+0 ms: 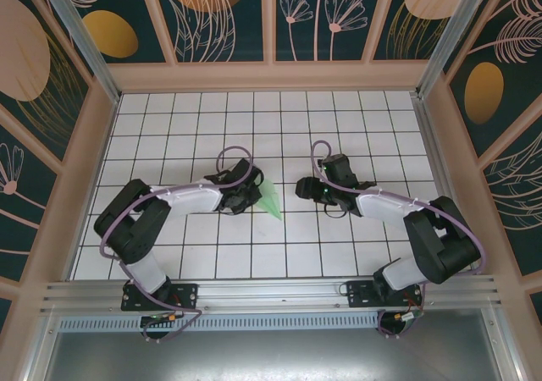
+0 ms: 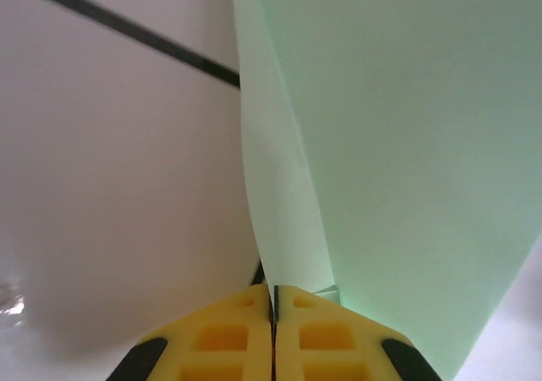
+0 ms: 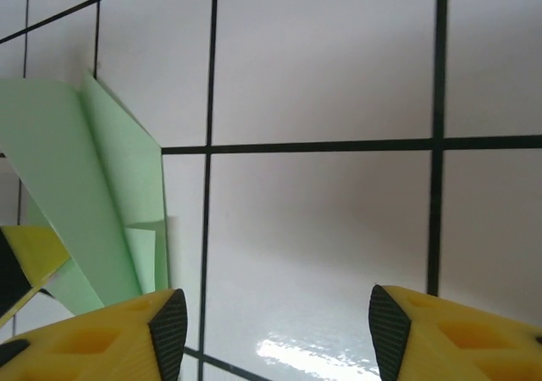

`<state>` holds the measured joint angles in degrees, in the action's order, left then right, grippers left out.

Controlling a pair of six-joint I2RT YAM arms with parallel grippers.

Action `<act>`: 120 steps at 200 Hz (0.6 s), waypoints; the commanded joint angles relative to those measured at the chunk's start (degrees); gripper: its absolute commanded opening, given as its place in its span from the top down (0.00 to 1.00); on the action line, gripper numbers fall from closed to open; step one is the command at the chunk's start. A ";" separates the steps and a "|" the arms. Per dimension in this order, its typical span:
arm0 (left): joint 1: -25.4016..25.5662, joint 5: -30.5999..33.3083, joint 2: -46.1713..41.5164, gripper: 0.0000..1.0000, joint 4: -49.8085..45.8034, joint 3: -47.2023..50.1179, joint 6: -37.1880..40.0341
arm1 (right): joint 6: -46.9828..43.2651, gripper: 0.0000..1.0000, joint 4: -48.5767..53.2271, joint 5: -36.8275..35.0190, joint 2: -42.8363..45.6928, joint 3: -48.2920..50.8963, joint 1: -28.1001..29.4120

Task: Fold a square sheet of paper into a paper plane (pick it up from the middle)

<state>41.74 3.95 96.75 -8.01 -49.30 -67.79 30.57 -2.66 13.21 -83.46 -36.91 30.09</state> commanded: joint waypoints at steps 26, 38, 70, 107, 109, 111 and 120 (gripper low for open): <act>-0.19 -2.03 -4.06 0.96 12.37 6.03 2.66 | -1.56 0.43 0.96 0.39 -4.20 -6.33 8.85; -0.17 -2.72 -4.52 0.97 13.54 7.14 3.02 | -1.56 0.44 1.83 -0.40 -6.52 -8.45 11.04; -0.38 -3.47 -5.43 0.97 15.06 9.13 3.54 | -2.90 0.48 4.08 -0.82 -11.63 -13.12 14.26; -0.37 -4.29 -5.17 0.97 15.91 9.04 4.88 | -4.20 0.57 5.32 -0.51 -13.31 -15.21 15.07; -0.35 -4.36 -5.17 0.97 15.99 9.09 4.93 | -4.27 0.57 5.48 -0.54 -13.35 -15.34 15.08; -0.34 -4.38 -5.17 0.97 16.00 9.06 4.92 | -4.28 0.57 5.51 -0.60 -13.49 -15.38 15.09; -0.36 -4.56 -4.99 0.97 16.10 8.95 5.11 | -4.50 0.59 5.83 -0.49 -13.86 -15.78 15.08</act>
<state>41.58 0.27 92.64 6.02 -40.80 -64.53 27.64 0.78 13.30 -96.05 -50.30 44.80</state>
